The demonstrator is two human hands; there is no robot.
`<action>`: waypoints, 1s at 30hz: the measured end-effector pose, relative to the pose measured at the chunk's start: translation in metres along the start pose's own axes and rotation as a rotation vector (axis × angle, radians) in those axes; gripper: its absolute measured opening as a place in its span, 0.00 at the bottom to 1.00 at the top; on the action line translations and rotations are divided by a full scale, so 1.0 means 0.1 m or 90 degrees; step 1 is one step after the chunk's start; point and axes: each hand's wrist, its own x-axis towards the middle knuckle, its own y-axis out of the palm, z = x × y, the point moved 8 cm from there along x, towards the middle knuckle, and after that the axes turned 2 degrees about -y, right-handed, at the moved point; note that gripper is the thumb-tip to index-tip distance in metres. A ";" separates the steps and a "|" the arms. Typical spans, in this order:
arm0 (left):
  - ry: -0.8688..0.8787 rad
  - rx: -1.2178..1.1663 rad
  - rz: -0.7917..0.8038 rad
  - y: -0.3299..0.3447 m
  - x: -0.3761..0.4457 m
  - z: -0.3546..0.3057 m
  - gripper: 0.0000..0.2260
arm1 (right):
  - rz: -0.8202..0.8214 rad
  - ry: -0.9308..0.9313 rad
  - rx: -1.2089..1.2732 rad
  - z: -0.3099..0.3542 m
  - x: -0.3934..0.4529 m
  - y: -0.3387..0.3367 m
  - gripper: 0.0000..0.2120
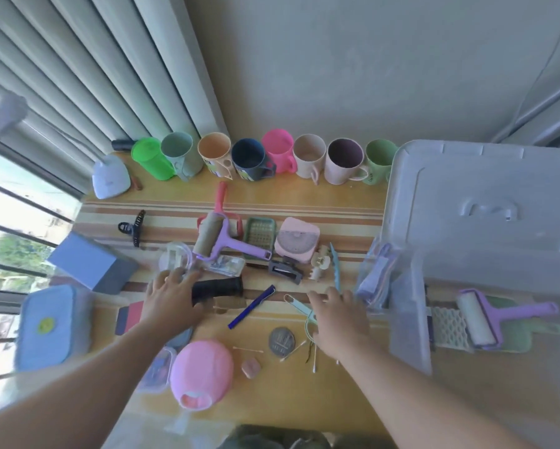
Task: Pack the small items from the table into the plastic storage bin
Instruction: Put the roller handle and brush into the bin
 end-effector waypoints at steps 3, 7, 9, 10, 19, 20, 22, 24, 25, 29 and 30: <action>0.016 -0.001 -0.010 0.07 0.01 0.05 0.32 | -0.023 0.020 0.002 -0.03 0.04 0.12 0.41; 0.042 0.034 -0.071 0.07 0.02 0.06 0.25 | -0.022 0.016 0.037 0.07 0.10 0.15 0.40; 0.076 0.058 -0.100 0.04 0.04 -0.02 0.21 | -0.014 0.030 0.053 0.07 0.12 0.11 0.33; 0.093 0.066 -0.102 0.04 0.05 -0.09 0.19 | -0.020 0.038 0.066 0.05 0.12 0.05 0.25; 0.113 0.095 -0.022 0.15 0.22 -0.35 0.16 | -0.080 0.160 0.569 -0.36 -0.26 -0.15 0.06; 0.110 0.075 -0.022 0.12 0.23 -0.35 0.15 | -0.098 0.194 0.677 -0.40 -0.32 -0.16 0.05; 0.116 0.015 -0.047 0.02 0.23 -0.33 0.15 | -0.113 0.229 0.830 -0.43 -0.42 -0.19 0.07; 0.138 -0.035 -0.089 -0.13 0.17 -0.33 0.17 | -0.089 0.201 0.937 -0.38 -0.50 -0.26 0.15; 0.151 -0.058 -0.112 -0.22 0.12 -0.35 0.17 | -0.074 0.174 0.973 -0.34 -0.54 -0.32 0.18; 0.212 -0.150 -0.208 -0.63 -0.20 -0.58 0.19 | -0.057 0.060 1.068 -0.29 -0.74 -0.69 0.08; 0.230 -0.174 -0.220 -0.73 -0.29 -0.68 0.19 | -0.068 0.039 1.092 -0.34 -0.79 -0.80 0.05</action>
